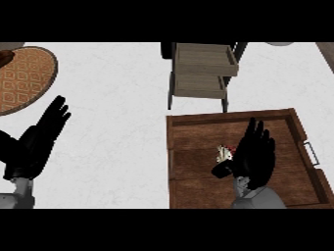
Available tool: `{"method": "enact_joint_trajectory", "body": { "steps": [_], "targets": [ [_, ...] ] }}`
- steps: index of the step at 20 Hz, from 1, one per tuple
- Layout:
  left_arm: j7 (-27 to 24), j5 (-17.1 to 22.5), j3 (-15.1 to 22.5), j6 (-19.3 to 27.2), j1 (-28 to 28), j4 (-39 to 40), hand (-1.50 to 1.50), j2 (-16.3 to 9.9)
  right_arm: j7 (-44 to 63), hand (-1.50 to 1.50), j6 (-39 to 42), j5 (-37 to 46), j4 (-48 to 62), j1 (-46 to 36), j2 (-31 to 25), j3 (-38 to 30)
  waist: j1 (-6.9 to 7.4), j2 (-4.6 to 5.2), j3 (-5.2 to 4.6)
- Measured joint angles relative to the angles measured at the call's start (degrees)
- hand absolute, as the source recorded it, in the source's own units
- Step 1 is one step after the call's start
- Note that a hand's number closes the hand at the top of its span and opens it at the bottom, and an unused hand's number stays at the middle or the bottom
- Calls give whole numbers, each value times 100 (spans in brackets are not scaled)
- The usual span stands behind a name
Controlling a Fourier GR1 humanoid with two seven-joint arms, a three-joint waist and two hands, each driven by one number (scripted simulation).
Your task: Pick the cupcake from the tray and place it in the tiered basket
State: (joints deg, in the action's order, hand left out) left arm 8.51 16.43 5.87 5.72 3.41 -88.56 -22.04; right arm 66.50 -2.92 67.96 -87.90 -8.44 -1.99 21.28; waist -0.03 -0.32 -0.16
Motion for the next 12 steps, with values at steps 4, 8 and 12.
{"method": "enact_joint_trajectory", "body": {
  "steps": [4, 8, 12],
  "targets": [
    [55, -21, -68, -92, 31, 39, 0, -25, -172, 150, 225, -224, -140, 195, 97, -215, -3, -1, 1],
    [116, -65, -88, -104, 8, -53, 0, 14, -281, 150, 398, -507, -131, 270, 125, -280, 9, -24, -16],
    [129, -93, -118, -166, -11, -62, 0, 49, -384, 150, 595, -438, -63, 247, 153, -274, 11, -44, -31]
  ]
}}
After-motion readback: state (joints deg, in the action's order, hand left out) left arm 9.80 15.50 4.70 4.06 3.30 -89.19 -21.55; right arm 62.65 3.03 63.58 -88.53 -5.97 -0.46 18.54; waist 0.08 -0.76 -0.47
